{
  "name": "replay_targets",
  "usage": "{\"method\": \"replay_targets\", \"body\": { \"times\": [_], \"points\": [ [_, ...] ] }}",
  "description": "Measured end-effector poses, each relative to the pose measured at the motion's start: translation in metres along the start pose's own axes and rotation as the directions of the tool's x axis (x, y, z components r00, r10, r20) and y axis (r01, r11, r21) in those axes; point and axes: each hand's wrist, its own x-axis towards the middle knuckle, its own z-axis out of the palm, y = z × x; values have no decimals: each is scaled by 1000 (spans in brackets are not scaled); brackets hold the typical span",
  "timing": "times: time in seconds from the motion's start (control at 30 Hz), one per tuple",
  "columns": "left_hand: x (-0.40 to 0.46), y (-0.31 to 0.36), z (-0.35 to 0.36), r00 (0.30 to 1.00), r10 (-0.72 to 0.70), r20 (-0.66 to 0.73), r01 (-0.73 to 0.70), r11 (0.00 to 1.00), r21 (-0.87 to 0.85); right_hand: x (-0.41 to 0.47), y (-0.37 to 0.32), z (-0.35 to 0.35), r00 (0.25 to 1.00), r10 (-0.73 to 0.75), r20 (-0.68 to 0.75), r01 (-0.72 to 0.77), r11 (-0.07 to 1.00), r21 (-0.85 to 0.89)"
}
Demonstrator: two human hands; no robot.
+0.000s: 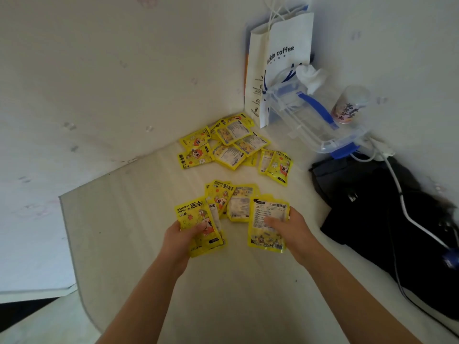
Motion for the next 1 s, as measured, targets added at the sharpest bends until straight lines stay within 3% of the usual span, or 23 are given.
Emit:
{"method": "replay_targets", "body": {
  "times": [0.33, 0.77, 1.0],
  "points": [
    [-74, -45, -25, 981, -16, 194, 23, 999, -36, -104, 65, -9, 993, -12, -115, 25, 994, 111],
    [-177, -130, -120, 932, -72, 355, 20, 989, 149, -277, 221, 33, 941, 107, -322, 12, 938, 346],
    [-235, -173, -132, 885, -154, 439, 24, 958, 286, -369, 274, 38, 901, 134, -413, 54, 909, 413]
  ]
}}
